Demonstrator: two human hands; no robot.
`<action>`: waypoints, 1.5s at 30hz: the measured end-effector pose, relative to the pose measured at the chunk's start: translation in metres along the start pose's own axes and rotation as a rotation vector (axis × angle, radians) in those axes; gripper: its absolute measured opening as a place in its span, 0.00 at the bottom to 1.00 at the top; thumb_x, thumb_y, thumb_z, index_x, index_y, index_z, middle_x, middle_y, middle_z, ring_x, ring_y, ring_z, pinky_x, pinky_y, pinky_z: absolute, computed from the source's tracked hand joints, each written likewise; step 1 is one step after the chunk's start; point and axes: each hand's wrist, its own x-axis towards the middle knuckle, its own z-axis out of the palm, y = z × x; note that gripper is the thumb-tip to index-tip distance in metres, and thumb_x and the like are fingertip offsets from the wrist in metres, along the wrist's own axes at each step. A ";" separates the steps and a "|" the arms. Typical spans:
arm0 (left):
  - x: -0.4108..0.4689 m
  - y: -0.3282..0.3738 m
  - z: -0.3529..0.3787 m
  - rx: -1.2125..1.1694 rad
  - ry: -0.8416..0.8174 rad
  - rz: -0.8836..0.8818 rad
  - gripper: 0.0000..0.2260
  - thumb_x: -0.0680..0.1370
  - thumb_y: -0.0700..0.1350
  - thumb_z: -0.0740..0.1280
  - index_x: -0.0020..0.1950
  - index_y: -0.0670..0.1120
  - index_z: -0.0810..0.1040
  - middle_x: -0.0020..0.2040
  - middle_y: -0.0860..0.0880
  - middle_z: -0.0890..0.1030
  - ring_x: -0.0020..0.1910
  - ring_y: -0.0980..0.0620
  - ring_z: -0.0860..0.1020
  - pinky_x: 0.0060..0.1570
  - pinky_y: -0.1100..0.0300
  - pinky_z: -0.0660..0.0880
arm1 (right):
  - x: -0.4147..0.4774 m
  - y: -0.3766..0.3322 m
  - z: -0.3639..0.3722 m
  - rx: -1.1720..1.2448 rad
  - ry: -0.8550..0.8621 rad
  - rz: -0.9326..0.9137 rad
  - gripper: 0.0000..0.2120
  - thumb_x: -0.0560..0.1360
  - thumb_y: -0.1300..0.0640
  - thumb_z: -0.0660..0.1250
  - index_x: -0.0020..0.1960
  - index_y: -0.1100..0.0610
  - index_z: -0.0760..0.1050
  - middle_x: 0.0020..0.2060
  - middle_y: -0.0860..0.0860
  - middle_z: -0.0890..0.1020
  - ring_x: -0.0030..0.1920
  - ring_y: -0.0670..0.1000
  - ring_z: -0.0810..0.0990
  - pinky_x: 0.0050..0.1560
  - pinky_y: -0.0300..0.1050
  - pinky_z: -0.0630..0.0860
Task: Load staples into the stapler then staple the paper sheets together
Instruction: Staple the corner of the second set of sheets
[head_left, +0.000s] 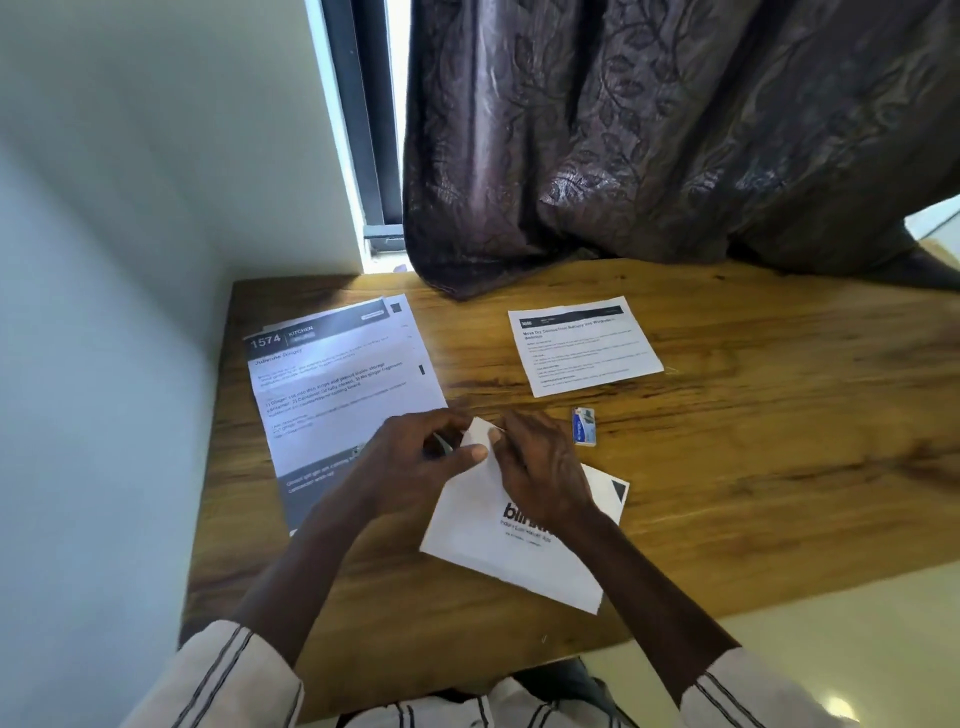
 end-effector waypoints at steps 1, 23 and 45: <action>0.005 0.004 0.003 -0.017 -0.004 0.014 0.13 0.77 0.61 0.71 0.58 0.58 0.81 0.50 0.61 0.83 0.44 0.57 0.83 0.43 0.62 0.80 | 0.006 -0.001 -0.011 0.026 -0.015 0.008 0.13 0.83 0.49 0.58 0.46 0.54 0.75 0.39 0.51 0.82 0.41 0.50 0.78 0.46 0.53 0.77; 0.157 0.056 0.073 -0.210 0.538 -0.379 0.09 0.80 0.50 0.72 0.53 0.46 0.86 0.50 0.48 0.88 0.42 0.50 0.85 0.40 0.53 0.83 | 0.130 0.212 -0.122 0.615 0.087 0.808 0.06 0.71 0.55 0.80 0.45 0.53 0.84 0.43 0.49 0.88 0.44 0.52 0.87 0.44 0.48 0.84; 0.217 0.039 0.090 0.163 0.647 -0.553 0.15 0.78 0.54 0.74 0.59 0.46 0.83 0.54 0.45 0.87 0.46 0.50 0.84 0.48 0.55 0.82 | 0.175 0.254 -0.069 0.028 -0.010 0.601 0.13 0.76 0.43 0.73 0.52 0.50 0.83 0.49 0.49 0.88 0.49 0.53 0.85 0.51 0.50 0.83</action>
